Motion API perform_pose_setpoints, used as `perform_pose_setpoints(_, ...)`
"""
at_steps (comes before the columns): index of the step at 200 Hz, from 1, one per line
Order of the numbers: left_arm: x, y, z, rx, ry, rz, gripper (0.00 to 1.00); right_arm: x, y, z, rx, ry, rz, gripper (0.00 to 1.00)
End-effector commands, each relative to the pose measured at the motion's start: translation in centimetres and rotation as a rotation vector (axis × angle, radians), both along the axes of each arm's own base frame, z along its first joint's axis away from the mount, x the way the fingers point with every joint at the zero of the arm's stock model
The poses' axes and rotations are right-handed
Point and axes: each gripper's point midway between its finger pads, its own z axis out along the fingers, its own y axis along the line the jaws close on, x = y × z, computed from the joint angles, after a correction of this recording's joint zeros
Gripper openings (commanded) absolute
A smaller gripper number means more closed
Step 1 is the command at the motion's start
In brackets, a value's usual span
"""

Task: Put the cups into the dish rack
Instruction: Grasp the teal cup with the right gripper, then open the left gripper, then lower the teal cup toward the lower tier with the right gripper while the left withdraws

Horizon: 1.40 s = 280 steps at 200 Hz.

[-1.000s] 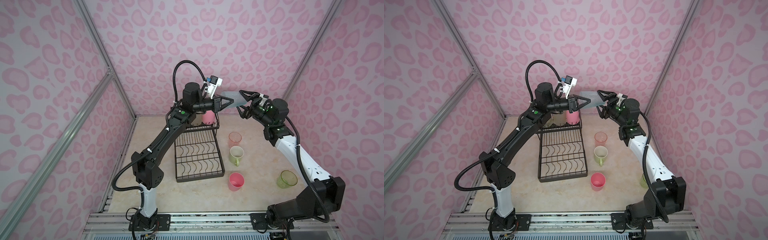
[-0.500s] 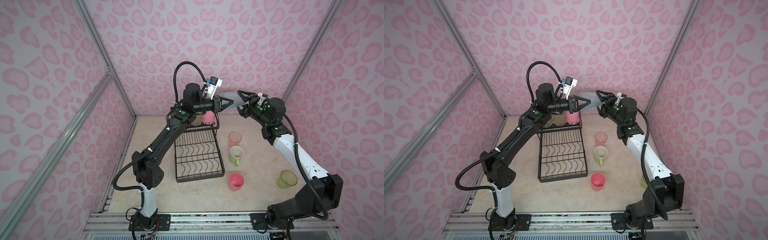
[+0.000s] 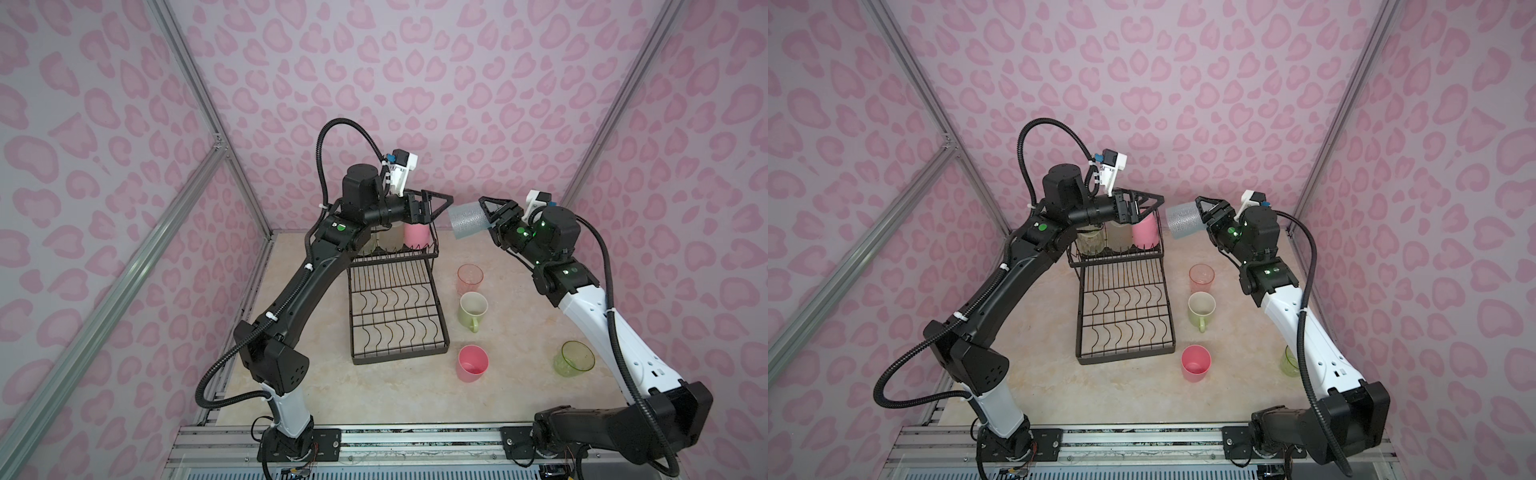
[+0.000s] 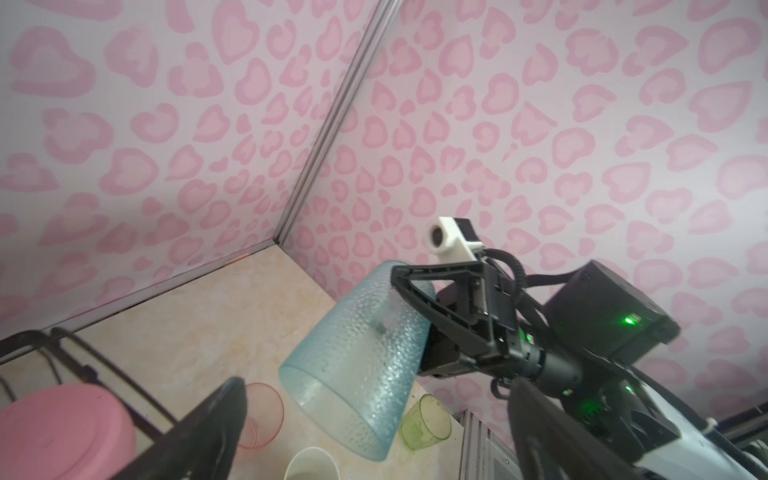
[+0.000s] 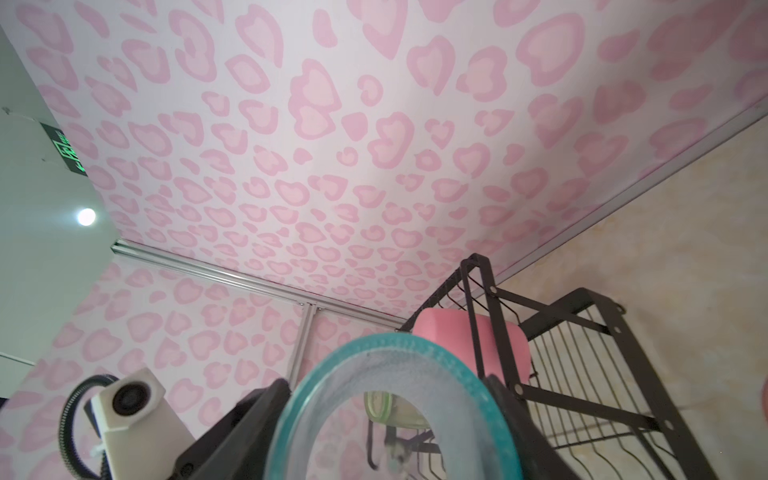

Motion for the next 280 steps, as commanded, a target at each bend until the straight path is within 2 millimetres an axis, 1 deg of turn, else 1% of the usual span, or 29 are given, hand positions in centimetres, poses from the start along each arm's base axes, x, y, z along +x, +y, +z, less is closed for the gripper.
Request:
perform_pose_setpoints(1, 1.0, 3.2, -1.9, 0.114, 0.056, 0.172, 0.97, -1.7, -1.5, -1.5, -0.340, -0.076, -0.145, 0.57)
perform_pose_setpoints(12, 1.8, 5.4, -2.8, 0.176, 0.087, 0.289, 0.97, -2.8, -0.9, -2.7, -0.454, -0.107, -0.173, 0.57)
perform_pose_setpoints(32, 2.4, 8.9, -4.2, 0.249, 0.151, 0.424, 0.97, -4.6, 1.7, -5.3, -0.607, -0.147, -0.148, 0.57)
perform_pose_setpoints(39, 2.4, 10.1, -4.3, 0.257, 0.164, 0.459, 0.97, -5.0, 2.3, -6.1, -0.655, -0.160, -0.152, 0.56)
perform_pose_setpoints(54, 2.3, 12.5, -4.6, 0.271, 0.176, 0.528, 0.97, -6.3, 4.5, -8.2, -0.761, -0.216, -0.110, 0.55)
perform_pose_setpoints(65, 2.1, 14.1, -4.6, 0.276, 0.177, 0.573, 0.97, -7.0, 5.9, -9.3, -0.811, -0.262, -0.104, 0.55)
perform_pose_setpoints(85, 1.7, 16.5, -4.9, 0.281, 0.190, 0.624, 0.97, -7.4, 8.4, -11.4, -0.858, -0.296, -0.051, 0.58)
perform_pose_setpoints(100, 1.3, 18.2, -5.2, 0.286, 0.196, 0.659, 0.97, -7.4, 10.4, -12.9, -0.894, -0.316, -0.006, 0.58)
perform_pose_setpoints(126, 0.5, 20.5, -6.2, 0.302, 0.202, 0.717, 0.97, -7.0, 12.9, -15.9, -0.965, -0.334, 0.031, 0.58)
perform_pose_setpoints(145, 0.0, 21.3, -6.9, 0.302, 0.212, 0.726, 0.97, -6.1, 14.0, -18.3, -0.989, -0.309, 0.047, 0.58)
perform_pose_setpoints(158, -0.3, 21.4, -7.3, 0.295, 0.217, 0.714, 0.97, -5.5, 14.9, -19.6, -1.008, -0.300, 0.069, 0.58)
perform_pose_setpoints(196, -0.9, 21.4, -8.7, 0.302, 0.238, 0.704, 0.97, -3.9, 16.8, -22.5, -1.054, -0.289, 0.085, 0.57)
perform_pose_setpoints(227, -1.0, 21.6, -9.2, 0.308, 0.246, 0.706, 0.97, -2.9, 17.4, -24.2, -1.087, -0.278, 0.075, 0.57)
perform_pose_setpoints(254, -1.1, 21.9, -9.2, 0.314, 0.242, 0.714, 0.97, -2.1, 17.2, -25.3, -1.102, -0.271, 0.058, 0.57)
perform_pose_setpoints(280, -1.2, 22.2, -9.2, 0.322, 0.234, 0.721, 0.97, -0.9, 16.8, -25.7, -1.098, -0.255, 0.044, 0.58)
